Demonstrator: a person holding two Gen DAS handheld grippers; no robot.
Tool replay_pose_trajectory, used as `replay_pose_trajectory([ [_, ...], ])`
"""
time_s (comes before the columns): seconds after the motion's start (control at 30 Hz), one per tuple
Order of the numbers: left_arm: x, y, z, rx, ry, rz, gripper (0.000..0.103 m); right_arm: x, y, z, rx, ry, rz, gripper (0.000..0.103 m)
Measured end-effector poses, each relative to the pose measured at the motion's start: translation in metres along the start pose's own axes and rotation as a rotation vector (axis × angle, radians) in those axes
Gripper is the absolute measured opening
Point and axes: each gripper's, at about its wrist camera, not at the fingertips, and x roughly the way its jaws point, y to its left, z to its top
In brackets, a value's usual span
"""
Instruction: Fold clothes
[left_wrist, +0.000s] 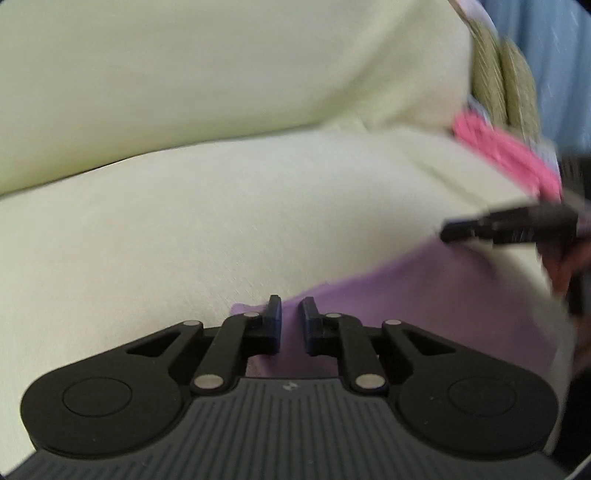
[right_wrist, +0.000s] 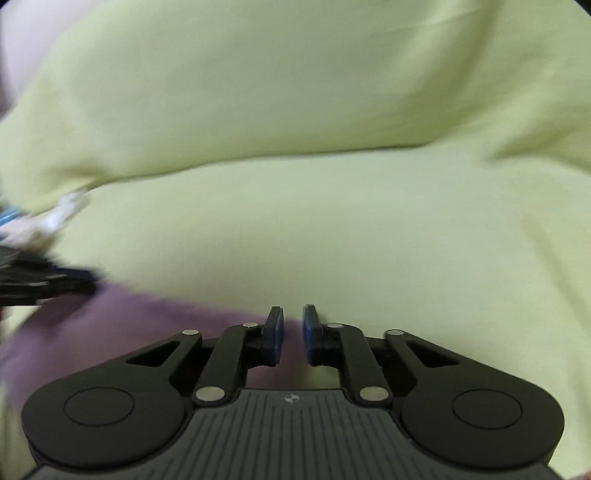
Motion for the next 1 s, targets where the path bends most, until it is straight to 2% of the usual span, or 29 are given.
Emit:
replay_pose_trajectory([
  [0.07, -0.034, -0.011, -0.003, -0.027, -0.064, 0.112, 0.011, -0.026, 0.02, -0.021, -0.105, -0.021, -0.012, 0.021],
  [0.1, -0.056, -0.021, -0.008, -0.016, -0.098, 0.145, 0.011, -0.039, 0.029, -0.031, -0.157, -0.031, -0.019, 0.022],
  [0.17, -0.101, -0.05, -0.026, 0.024, -0.111, 0.189, 0.012, -0.064, 0.049, -0.051, -0.261, -0.052, -0.031, 0.031],
  [0.2, -0.119, -0.069, -0.037, 0.087, -0.098, 0.205, 0.02, -0.077, 0.059, -0.062, -0.314, -0.062, -0.037, 0.036],
  [0.23, -0.133, -0.089, -0.05, 0.174, -0.086, 0.226, 0.029, -0.09, 0.068, -0.072, -0.366, -0.073, -0.043, 0.042],
  [0.33, -0.153, -0.144, -0.099, 0.479, -0.022, 0.301, 0.035, -0.128, 0.098, -0.103, -0.523, -0.104, -0.062, 0.046],
  [0.4, -0.145, -0.172, -0.126, 0.656, 0.024, 0.377, 0.035, -0.154, 0.117, -0.123, -0.627, -0.125, -0.074, 0.045],
  [0.53, -0.109, -0.201, -0.163, 0.983, 0.055, 0.501, 0.035, -0.139, 0.134, -0.152, -0.801, -0.112, -0.174, 0.045],
  [0.63, -0.075, -0.197, -0.19, 1.219, 0.095, 0.633, 0.035, -0.123, 0.145, -0.178, -0.959, -0.104, -0.253, 0.045],
  [0.73, -0.05, -0.183, -0.215, 1.411, 0.13, 0.702, 0.032, -0.104, 0.154, -0.198, -1.112, -0.116, -0.312, 0.042],
  [0.8, -0.043, -0.179, -0.224, 1.491, 0.117, 0.721, 0.027, -0.092, 0.159, -0.203, -1.178, -0.127, -0.336, 0.034],
  [0.83, -0.043, -0.178, -0.223, 1.495, 0.121, 0.718, 0.024, -0.09, 0.157, -0.203, -1.198, -0.128, -0.339, 0.021],
  [0.87, -0.041, -0.178, -0.222, 1.494, 0.125, 0.716, 0.023, -0.088, 0.156, -0.202, -1.217, -0.13, -0.341, 0.0],
  [0.97, -0.047, -0.176, -0.222, 1.482, 0.143, 0.7, 0.014, -0.088, 0.148, -0.198, -1.227, -0.143, -0.324, 0.0],
  [1.0, -0.051, -0.179, -0.217, 1.429, 0.15, 0.67, 0.01, -0.091, 0.144, -0.195, -1.218, -0.149, -0.316, 0.0],
])
